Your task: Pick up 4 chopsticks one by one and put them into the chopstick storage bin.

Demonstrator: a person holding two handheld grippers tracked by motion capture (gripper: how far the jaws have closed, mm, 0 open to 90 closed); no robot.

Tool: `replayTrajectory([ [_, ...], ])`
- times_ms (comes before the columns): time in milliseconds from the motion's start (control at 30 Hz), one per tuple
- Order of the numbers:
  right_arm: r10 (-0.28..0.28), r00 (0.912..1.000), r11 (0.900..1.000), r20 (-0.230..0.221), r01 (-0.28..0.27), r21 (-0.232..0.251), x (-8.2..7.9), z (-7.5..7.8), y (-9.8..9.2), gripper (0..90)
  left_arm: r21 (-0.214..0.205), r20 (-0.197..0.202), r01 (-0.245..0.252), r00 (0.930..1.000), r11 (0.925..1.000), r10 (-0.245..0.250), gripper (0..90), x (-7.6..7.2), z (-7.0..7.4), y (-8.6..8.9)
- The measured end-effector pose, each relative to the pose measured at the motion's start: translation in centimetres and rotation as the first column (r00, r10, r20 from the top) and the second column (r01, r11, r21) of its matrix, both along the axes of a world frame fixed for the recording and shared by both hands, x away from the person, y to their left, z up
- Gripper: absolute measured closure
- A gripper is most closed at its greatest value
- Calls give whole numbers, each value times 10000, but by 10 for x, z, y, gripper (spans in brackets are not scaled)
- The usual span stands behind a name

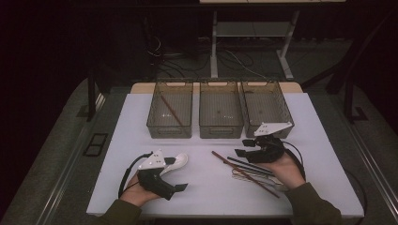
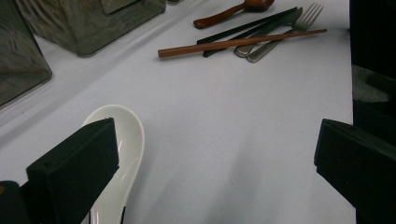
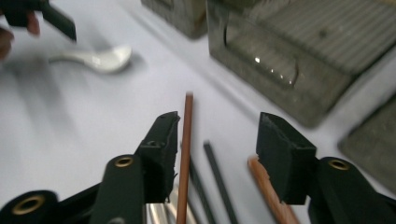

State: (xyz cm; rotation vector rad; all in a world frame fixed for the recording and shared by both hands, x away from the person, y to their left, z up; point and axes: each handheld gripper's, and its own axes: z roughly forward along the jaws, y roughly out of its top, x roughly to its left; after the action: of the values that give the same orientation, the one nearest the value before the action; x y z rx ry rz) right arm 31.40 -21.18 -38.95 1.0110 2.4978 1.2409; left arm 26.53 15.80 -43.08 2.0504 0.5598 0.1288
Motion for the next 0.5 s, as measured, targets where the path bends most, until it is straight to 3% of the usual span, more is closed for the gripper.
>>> replayTrajectory([
  [267, 29, 9992, 9994, -395, -43, -345, -21, -15, -17, 612, 27, 20, -3, 10000, 10000, 3, 0, 0, 0, 0],
  [500, 291, 9972, 9971, -689, -338, -683, -37, -26, -20, 706, 85, 36, -11, 10000, 10000, 11, 0, 0, 0, 0],
])
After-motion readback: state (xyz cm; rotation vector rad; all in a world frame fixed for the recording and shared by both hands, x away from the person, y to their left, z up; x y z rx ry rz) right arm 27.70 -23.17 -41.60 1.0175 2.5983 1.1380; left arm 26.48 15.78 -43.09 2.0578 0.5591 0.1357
